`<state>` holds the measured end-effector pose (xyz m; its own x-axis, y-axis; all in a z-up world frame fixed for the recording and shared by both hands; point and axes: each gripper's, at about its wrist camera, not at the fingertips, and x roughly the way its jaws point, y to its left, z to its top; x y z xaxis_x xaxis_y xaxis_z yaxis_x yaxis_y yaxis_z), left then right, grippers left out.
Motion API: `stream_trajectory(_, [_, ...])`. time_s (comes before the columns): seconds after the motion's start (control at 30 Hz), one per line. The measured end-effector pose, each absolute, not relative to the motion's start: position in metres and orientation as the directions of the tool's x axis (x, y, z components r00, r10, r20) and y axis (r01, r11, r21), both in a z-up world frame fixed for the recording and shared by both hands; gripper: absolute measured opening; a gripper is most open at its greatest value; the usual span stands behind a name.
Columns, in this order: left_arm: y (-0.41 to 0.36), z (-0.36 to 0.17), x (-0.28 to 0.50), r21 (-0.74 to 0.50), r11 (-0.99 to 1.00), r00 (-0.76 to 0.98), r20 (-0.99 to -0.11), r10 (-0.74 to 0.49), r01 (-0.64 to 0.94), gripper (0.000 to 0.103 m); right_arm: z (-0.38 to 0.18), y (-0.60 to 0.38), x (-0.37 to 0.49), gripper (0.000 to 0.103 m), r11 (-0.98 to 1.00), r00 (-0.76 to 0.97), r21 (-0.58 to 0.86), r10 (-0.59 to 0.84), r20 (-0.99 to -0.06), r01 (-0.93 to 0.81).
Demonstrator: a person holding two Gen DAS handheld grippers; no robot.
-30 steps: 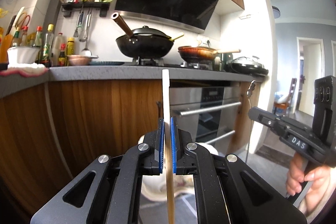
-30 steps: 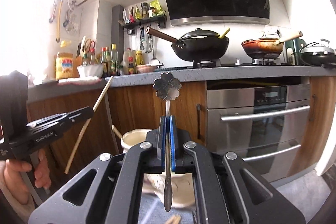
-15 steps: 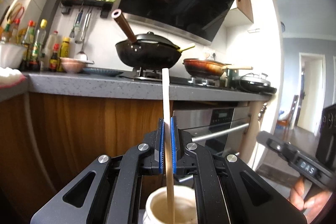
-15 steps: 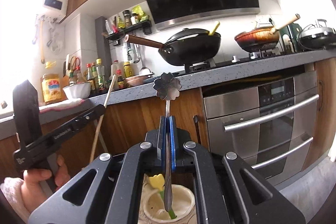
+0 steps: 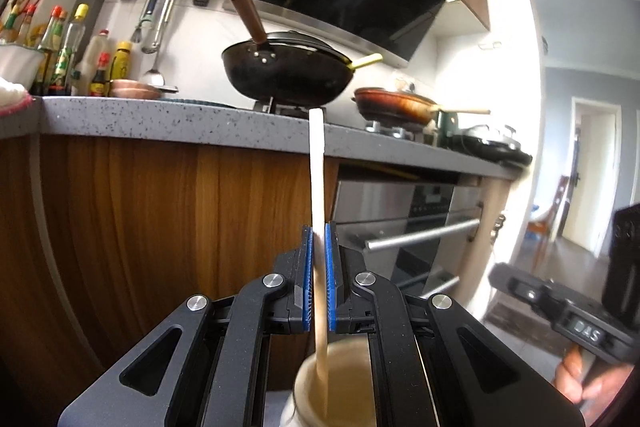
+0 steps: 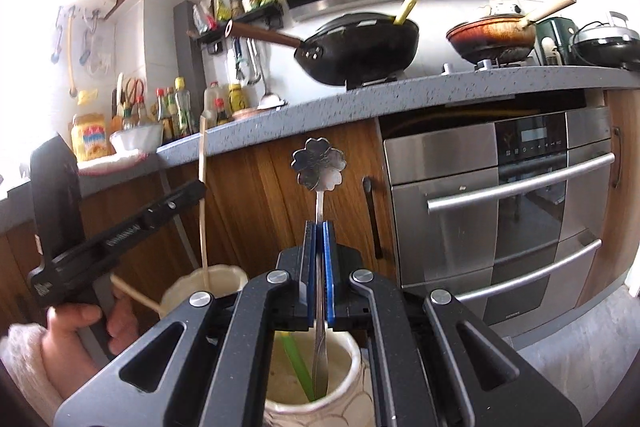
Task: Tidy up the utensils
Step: 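Carry the chopstick and silver spoon up and lower them into the holder, then open both tools to drop the chopstick and spoon into the holder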
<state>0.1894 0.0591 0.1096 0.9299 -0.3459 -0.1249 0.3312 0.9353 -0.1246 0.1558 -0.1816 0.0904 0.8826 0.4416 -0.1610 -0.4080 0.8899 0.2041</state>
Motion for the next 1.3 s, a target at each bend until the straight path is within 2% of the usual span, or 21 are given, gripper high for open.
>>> stream_trajectory(0.33, [0.068,0.1,0.144,-0.084,0.923,0.902,-0.196,-0.384,0.375,0.007,0.076,-0.182,0.15,0.003,0.885,0.852,0.183,0.462,-0.244,-0.428])
stream_trajectory(0.53, [0.068,0.102,0.136,-0.055,0.938,0.911,-0.223,-0.347,0.343,0.007,0.071,-0.177,0.151,0.003,0.895,0.851,0.169,0.445,-0.279,-0.412])
stream_trajectory(0.57, [0.07,0.102,0.135,-0.066,0.939,0.911,-0.228,-0.344,0.338,0.012,0.069,-0.177,0.151,0.003,0.897,0.85,0.169,0.44,-0.289,-0.408])
stream_trajectory(0.63, [0.074,0.103,0.132,-0.082,0.943,0.914,-0.23,-0.333,0.323,0.037,0.068,-0.176,0.153,0.003,0.898,0.847,0.171,0.44,-0.298,-0.406])
stream_trajectory(0.7, [0.078,0.104,0.126,-0.092,0.952,0.928,-0.212,-0.305,0.292,0.085,0.069,-0.176,0.152,0.004,0.899,0.847,0.169,0.438,-0.301,-0.405])
stream_trajectory(0.77, [0.081,0.105,0.118,-0.104,0.952,0.933,-0.195,-0.302,0.286,0.088,0.071,-0.176,0.148,0.006,0.899,0.849,0.165,0.437,-0.297,-0.406])
stream_trajectory(0.83, [0.082,0.107,0.114,-0.117,0.95,0.93,-0.2,-0.308,0.289,0.09,0.074,-0.179,0.144,0.018,0.897,0.851,0.167,0.441,-0.286,-0.409])
stream_trajectory(0.9, [0.083,0.108,0.108,-0.117,0.954,0.936,-0.194,-0.294,0.276,0.095,0.077,-0.182,0.14,0.025,0.893,0.85,0.175,0.449,-0.274,-0.415])
stream_trajectory(0.97, [0.083,0.109,0.1,-0.118,0.956,0.938,-0.192,-0.288,0.269,0.097,0.079,-0.184,0.136,0.027,0.892,0.852,0.177,0.449,-0.268,-0.415])
stream_trajectory(1.0, [0.082,0.11,0.097,-0.118,0.956,0.939,-0.19,-0.288,0.269,0.098,0.08,-0.185,0.134,0.033,0.892,0.853,0.178,0.45,-0.265,-0.415])
stream_trajectory(1.07, [0.08,0.11,0.09,-0.113,0.959,0.943,-0.185,-0.276,0.258,0.098,0.083,-0.187,0.128,0.048,0.889,0.853,0.184,0.456,-0.256,-0.42])
stream_trajectory(1.17, [0.075,0.11,0.08,-0.092,0.965,0.947,-0.189,-0.26,0.247,0.098,0.088,-0.189,0.118,0.055,0.889,0.858,0.181,0.455,-0.238,-0.422])
stream_trajectory(1.23, [0.07,0.108,0.075,-0.077,0.965,0.945,-0.199,-0.261,0.251,0.098,0.091,-0.189,0.111,0.069,0.887,0.859,0.174,0.459,-0.226,-0.428])
stream_trajectory(1.3, [0.066,0.105,0.068,-0.075,0.962,0.939,-0.21,-0.272,0.262,0.098,0.092,-0.188,0.105,0.072,0.889,0.86,0.158,0.457,-0.226,-0.431])
